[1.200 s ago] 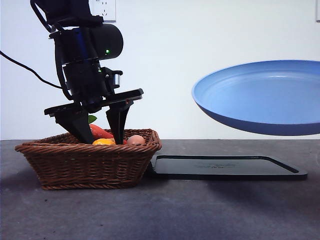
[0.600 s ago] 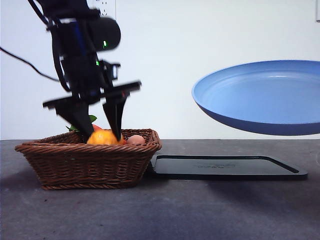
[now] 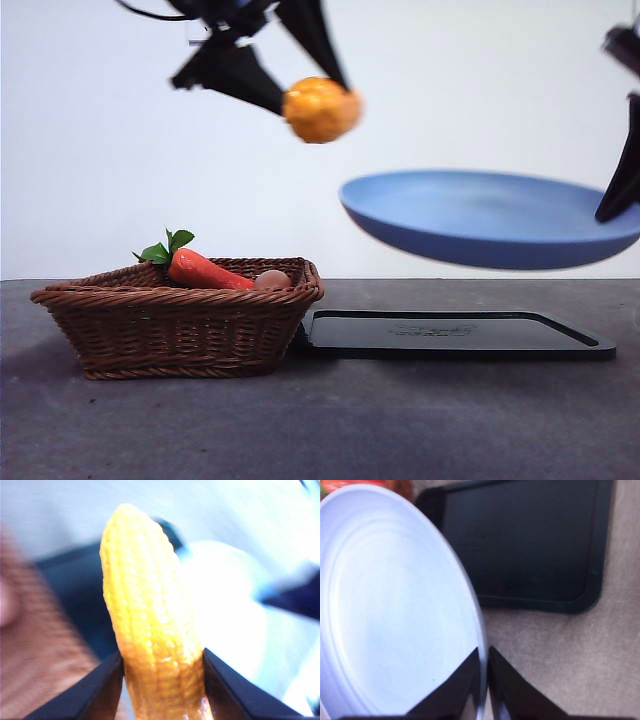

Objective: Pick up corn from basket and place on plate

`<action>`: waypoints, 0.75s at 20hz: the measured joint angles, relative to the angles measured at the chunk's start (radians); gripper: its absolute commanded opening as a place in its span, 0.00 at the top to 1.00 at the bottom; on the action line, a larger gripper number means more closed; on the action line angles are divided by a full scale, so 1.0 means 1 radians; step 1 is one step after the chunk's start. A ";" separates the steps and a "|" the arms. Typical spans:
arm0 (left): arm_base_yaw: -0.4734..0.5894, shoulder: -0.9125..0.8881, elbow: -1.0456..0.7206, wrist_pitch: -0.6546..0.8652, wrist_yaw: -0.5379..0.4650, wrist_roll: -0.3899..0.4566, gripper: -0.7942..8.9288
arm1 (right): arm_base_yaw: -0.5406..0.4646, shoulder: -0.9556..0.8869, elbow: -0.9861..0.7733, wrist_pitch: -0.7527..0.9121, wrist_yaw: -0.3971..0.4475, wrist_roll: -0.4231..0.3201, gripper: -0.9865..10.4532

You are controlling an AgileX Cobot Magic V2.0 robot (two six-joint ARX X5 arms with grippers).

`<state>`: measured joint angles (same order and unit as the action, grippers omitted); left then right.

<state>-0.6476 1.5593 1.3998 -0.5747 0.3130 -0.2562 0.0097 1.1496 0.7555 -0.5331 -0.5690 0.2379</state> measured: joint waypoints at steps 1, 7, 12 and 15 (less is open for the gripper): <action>-0.034 0.014 0.000 0.009 0.000 0.015 0.75 | 0.000 0.029 0.000 0.009 0.000 0.011 0.91; -0.156 0.183 0.000 0.073 0.000 0.101 0.75 | 0.000 0.070 0.000 0.021 -0.034 0.031 0.91; -0.163 0.241 0.000 0.071 0.000 0.112 0.66 | 0.000 0.071 0.000 0.021 -0.026 0.032 0.91; -0.169 0.241 0.000 0.072 0.001 0.119 0.60 | 0.000 0.071 0.000 0.021 -0.027 0.032 0.91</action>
<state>-0.8165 1.8008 1.3998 -0.5026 0.3138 -0.1368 0.0093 1.2201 0.7555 -0.5121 -0.5961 0.2695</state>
